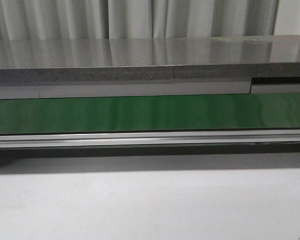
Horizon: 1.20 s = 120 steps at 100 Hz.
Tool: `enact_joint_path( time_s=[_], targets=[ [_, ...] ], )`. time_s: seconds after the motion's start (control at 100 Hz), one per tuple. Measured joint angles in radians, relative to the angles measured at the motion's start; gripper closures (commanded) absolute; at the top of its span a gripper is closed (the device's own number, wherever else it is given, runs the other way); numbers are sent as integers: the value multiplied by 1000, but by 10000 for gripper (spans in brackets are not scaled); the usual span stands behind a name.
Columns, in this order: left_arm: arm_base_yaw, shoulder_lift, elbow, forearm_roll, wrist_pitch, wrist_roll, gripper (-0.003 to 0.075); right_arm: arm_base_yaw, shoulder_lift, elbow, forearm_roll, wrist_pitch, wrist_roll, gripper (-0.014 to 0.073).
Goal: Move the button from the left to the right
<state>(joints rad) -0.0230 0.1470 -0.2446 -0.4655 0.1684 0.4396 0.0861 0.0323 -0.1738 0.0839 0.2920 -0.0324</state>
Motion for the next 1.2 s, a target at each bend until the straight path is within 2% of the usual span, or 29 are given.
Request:
enact_joint_path(
  time_s=[0.4, 1.2],
  targets=[
    [0, 0, 0, 0, 0, 0, 741, 6, -43, 193, -23, -166, 41, 660],
    [0, 0, 0, 0, 0, 0, 741, 6, -43, 201, -25, -208, 44, 660]
  ],
)
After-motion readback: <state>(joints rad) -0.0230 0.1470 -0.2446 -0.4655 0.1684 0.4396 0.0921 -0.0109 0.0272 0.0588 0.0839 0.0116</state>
